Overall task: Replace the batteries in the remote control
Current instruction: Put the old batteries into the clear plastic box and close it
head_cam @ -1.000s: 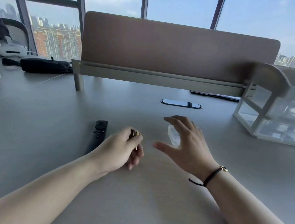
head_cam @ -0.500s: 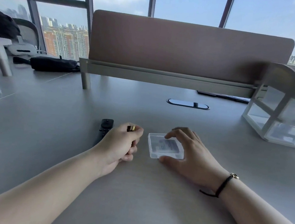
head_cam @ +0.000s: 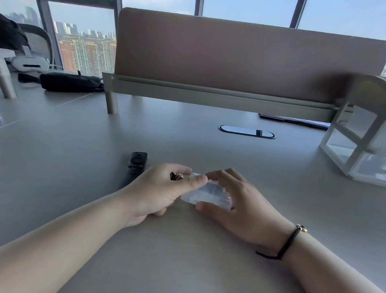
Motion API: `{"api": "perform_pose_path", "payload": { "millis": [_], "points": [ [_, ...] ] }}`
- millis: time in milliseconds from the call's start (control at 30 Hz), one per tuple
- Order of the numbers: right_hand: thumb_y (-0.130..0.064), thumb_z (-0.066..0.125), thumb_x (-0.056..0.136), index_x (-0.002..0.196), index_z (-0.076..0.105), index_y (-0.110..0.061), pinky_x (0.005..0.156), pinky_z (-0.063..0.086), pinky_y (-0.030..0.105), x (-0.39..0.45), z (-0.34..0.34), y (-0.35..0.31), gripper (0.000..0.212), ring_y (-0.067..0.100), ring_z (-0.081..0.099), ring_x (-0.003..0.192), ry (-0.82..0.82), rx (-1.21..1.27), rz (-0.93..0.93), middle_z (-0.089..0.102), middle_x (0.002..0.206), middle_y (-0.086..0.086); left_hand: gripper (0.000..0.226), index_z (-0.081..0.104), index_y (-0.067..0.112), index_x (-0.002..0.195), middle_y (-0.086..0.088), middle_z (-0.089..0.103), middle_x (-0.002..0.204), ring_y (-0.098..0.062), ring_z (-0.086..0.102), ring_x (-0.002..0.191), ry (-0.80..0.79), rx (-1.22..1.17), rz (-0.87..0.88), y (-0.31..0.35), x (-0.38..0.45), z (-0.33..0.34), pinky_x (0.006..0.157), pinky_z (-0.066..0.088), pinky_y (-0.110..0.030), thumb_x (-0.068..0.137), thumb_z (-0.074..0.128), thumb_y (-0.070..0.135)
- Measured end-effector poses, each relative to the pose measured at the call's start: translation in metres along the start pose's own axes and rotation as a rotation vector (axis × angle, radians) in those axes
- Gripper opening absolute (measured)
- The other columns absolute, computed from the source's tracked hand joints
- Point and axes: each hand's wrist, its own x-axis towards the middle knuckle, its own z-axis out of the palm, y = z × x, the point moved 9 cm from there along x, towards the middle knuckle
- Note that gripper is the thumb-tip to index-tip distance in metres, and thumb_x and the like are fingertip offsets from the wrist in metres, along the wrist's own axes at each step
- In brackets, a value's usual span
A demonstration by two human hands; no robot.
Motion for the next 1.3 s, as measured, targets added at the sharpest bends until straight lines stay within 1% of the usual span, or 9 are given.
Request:
{"api": "perform_pose_path", "payload": {
  "millis": [133, 300, 500, 767, 967, 1067, 1133, 1167, 1300],
  "points": [
    [-0.058, 0.058, 0.083, 0.116, 0.055, -0.043, 0.086, 0.051, 0.03, 0.001, -0.009, -0.005, 0.037, 0.003, 0.059, 0.103, 0.075, 0.111, -0.02, 0.062, 0.112, -0.015, 0.041, 0.072, 0.016, 0.111, 0.005, 0.018, 0.058, -0.013, 0.015, 0.046, -0.065, 0.002, 0.016, 0.007, -0.003, 0.005, 0.041, 0.014, -0.022, 0.083, 0.071, 0.047],
    [-0.052, 0.058, 0.089, 0.114, 0.061, -0.028, 0.088, 0.054, 0.04, 0.0, -0.013, -0.014, 0.035, 0.011, 0.067, 0.103, 0.097, 0.391, -0.031, 0.071, 0.109, -0.011, 0.065, 0.065, 0.001, 0.109, 0.005, 0.016, 0.058, -0.013, 0.012, 0.049, -0.112, -0.041, 0.001, 0.012, -0.009, 0.01, 0.04, 0.013, -0.02, 0.075, 0.069, 0.057],
    [-0.043, 0.06, 0.091, 0.109, 0.066, -0.018, 0.082, 0.052, 0.022, 0.0, -0.011, -0.018, 0.031, 0.004, 0.069, 0.098, 0.082, 0.573, -0.014, 0.074, 0.104, -0.011, 0.051, 0.055, 0.012, 0.096, 0.006, 0.022, 0.053, -0.01, 0.016, 0.043, -0.056, -0.137, 0.016, 0.01, -0.006, 0.005, 0.04, 0.016, -0.018, 0.072, 0.078, 0.051],
    [-0.036, 0.065, 0.088, 0.1, 0.069, -0.018, 0.066, 0.045, 0.03, 0.002, -0.004, -0.006, 0.021, 0.012, 0.06, 0.073, 0.05, 0.819, 0.103, 0.07, 0.084, -0.004, 0.067, 0.063, 0.006, 0.095, 0.006, 0.029, 0.05, -0.013, 0.019, 0.042, 0.006, -0.051, 0.085, 0.012, -0.004, -0.003, 0.044, 0.017, -0.023, 0.061, 0.079, 0.062],
    [-0.032, 0.069, 0.083, 0.11, 0.069, -0.003, 0.081, 0.051, 0.044, 0.001, -0.006, 0.006, 0.039, 0.029, 0.068, 0.091, 0.084, 1.015, 0.221, 0.073, 0.106, 0.022, 0.045, 0.07, 0.022, 0.091, 0.011, 0.032, 0.048, -0.011, 0.021, 0.038, -0.073, -0.022, 0.127, 0.017, -0.007, 0.005, 0.042, 0.018, -0.022, 0.066, 0.076, 0.059],
    [-0.043, 0.071, 0.08, 0.116, 0.067, 0.0, 0.096, 0.049, 0.054, -0.002, -0.007, 0.022, 0.057, 0.044, 0.065, 0.102, 0.158, 1.208, 0.392, 0.069, 0.114, 0.032, 0.053, 0.066, 0.025, 0.11, 0.011, 0.06, 0.062, -0.006, 0.045, 0.038, -0.12, 0.126, 0.187, 0.024, -0.014, 0.011, 0.04, 0.036, -0.021, 0.069, 0.081, 0.056],
    [-0.055, 0.073, 0.073, 0.113, 0.068, -0.004, 0.094, 0.049, 0.055, -0.003, -0.005, 0.028, 0.065, 0.04, 0.064, 0.09, 0.193, 1.252, 0.477, 0.074, 0.1, 0.026, 0.05, 0.064, 0.036, 0.112, 0.008, 0.065, 0.065, -0.02, 0.053, 0.049, -0.143, 0.264, 0.246, 0.03, -0.019, 0.015, 0.05, 0.047, -0.03, 0.069, 0.082, 0.053],
    [-0.058, 0.071, 0.069, 0.108, 0.07, -0.006, 0.086, 0.051, 0.05, -0.003, -0.006, 0.03, 0.065, 0.035, 0.064, 0.078, 0.215, 1.255, 0.504, 0.075, 0.088, 0.022, 0.049, 0.063, 0.039, 0.113, 0.009, 0.057, 0.058, -0.021, 0.045, 0.05, -0.161, 0.316, 0.264, 0.033, -0.022, 0.018, 0.051, 0.041, -0.031, 0.069, 0.083, 0.05],
    [-0.058, 0.065, 0.08, 0.089, 0.07, -0.014, 0.068, 0.045, 0.038, -0.006, -0.01, 0.033, 0.046, 0.026, 0.058, 0.054, 0.293, 1.174, 0.546, 0.073, 0.064, 0.014, 0.05, 0.061, 0.033, 0.117, 0.027, 0.05, 0.045, -0.003, 0.037, 0.044, -0.194, 0.468, 0.29, 0.037, -0.026, 0.026, 0.051, 0.032, -0.011, 0.074, 0.085, 0.027]
  ]
}}
